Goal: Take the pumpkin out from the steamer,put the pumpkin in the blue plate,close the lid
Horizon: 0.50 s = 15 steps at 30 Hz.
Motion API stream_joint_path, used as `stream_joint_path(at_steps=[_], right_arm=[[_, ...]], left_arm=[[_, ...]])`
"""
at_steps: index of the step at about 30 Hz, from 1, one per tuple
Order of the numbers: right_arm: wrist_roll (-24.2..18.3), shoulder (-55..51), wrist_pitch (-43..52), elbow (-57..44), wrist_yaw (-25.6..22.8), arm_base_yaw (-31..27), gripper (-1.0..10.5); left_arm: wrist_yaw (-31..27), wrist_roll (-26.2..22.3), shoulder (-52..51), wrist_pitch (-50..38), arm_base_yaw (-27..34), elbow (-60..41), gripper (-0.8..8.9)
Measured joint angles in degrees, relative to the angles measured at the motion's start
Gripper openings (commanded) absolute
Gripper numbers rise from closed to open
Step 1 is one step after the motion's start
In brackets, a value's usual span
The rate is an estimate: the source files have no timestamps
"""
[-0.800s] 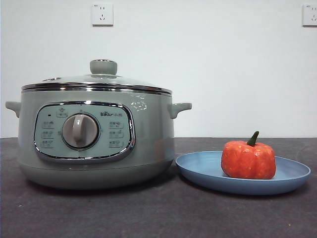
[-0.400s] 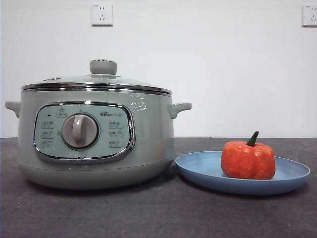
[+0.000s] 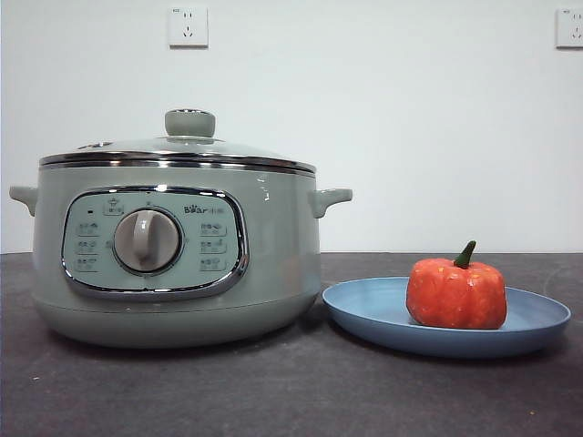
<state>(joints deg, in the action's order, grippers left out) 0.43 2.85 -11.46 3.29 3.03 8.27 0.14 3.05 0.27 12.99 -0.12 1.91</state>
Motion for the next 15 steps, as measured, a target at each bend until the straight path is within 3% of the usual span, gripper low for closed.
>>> stream_joint_path(at_steps=[15], right_arm=[[0.87, -1.20, 0.74, -1.92, -0.04, 0.00, -0.2]], left_arm=[[0.00, 0.00, 0.00, 0.00, 0.00, 0.00, -0.03]])
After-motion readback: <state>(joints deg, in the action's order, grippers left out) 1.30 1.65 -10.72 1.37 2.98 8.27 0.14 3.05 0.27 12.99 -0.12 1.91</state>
